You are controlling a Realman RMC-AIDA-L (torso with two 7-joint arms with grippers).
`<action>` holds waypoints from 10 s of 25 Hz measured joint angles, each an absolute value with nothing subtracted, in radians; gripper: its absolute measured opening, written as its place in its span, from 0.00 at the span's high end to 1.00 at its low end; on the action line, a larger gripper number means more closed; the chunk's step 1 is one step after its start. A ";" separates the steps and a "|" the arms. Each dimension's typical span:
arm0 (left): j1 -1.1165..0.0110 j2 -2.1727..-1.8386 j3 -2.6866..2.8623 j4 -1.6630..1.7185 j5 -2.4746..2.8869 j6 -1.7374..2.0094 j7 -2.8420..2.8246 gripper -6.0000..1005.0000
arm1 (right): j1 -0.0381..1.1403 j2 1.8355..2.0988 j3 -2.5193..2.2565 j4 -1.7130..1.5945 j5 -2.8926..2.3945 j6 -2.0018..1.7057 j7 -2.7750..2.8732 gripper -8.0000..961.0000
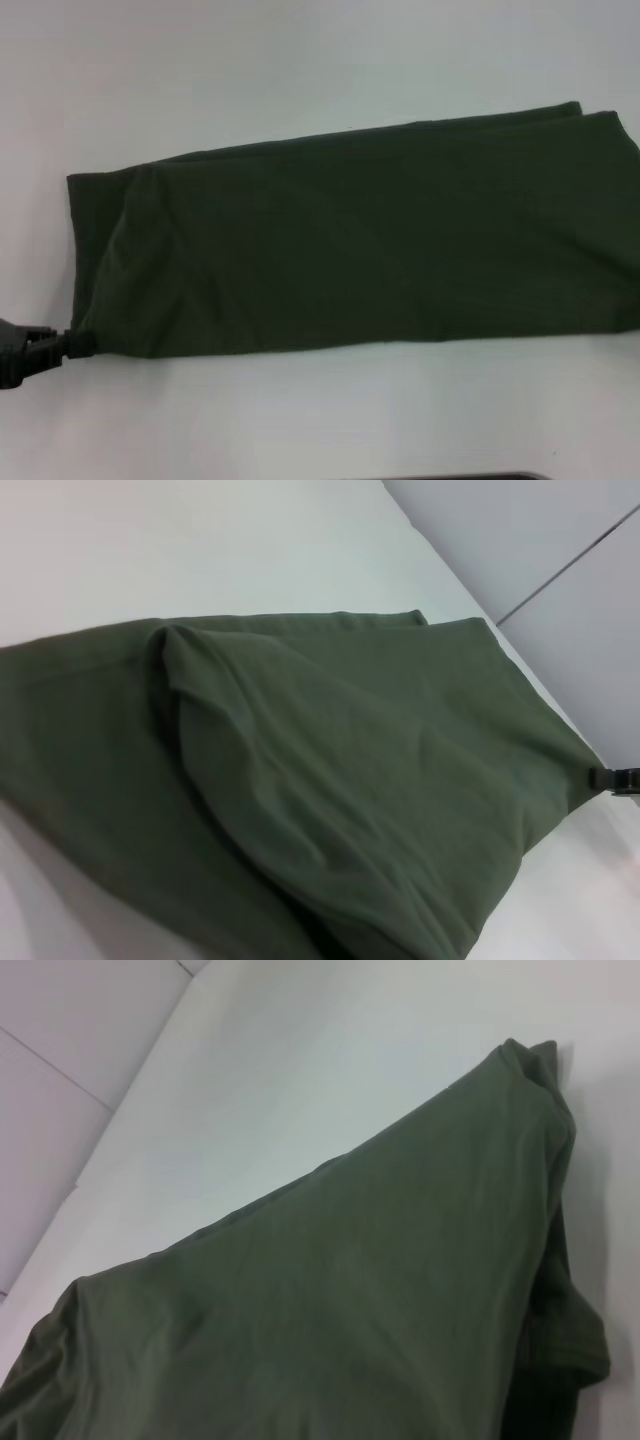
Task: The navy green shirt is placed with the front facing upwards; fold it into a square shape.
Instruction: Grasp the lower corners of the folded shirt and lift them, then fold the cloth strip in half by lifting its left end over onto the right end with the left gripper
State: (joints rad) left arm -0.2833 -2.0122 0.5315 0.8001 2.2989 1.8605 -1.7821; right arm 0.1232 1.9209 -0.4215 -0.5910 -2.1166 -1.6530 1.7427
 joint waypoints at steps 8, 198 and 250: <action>-0.261 -2.007 0.530 0.808 2.305 1.893 -1.778 0.99 | 0.086 1.926 -0.366 -0.587 -2.183 -1.682 1.719 0.98; -0.553 -1.971 0.526 0.671 2.562 1.602 -2.178 0.11 | 0.405 1.916 -0.222 -0.557 -2.212 -1.519 1.757 0.05; -0.586 -1.963 0.539 0.677 2.596 1.597 -2.182 0.14 | 0.396 1.906 -0.195 -0.557 -2.210 -1.521 1.769 0.05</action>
